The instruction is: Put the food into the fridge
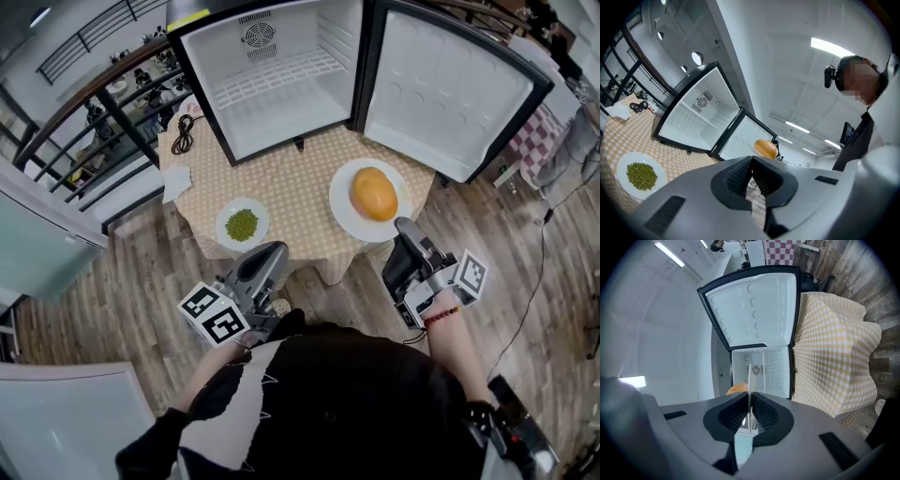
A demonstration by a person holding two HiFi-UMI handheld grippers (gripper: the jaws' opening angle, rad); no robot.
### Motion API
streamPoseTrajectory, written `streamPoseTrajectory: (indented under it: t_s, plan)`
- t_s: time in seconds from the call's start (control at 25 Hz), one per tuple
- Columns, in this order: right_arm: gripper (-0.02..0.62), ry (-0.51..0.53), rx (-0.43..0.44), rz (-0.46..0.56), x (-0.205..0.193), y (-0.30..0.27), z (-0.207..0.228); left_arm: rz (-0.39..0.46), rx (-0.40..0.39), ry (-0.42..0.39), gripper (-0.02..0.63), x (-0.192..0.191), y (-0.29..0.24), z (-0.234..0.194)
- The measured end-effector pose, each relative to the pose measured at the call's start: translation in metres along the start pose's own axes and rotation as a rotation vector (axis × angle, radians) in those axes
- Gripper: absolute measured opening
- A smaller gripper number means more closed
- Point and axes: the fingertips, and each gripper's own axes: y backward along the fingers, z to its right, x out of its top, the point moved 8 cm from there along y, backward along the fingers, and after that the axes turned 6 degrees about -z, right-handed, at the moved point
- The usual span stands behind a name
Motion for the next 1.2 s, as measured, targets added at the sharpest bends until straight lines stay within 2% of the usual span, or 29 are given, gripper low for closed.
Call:
streamPoseTrajectory:
  t_s: [0.24,0.56,1.2]
  plan:
    - [0.037,0.005,-0.029,0.019,0.002,-0.02,0.003,-0.019,-0.04,0.008,0.014,0.015,-0.009,-0.022]
    - [0.037,0.014,-0.028,0.023,0.005,-0.069,0.01,-0.018,-0.05,-0.008,0.014,0.052,-0.015,-0.068]
    - [0.037,0.042,-0.026,0.115,0.003,-0.14,0.016,-0.045,-0.139,-0.024,0.014,0.107,-0.026,-0.145]
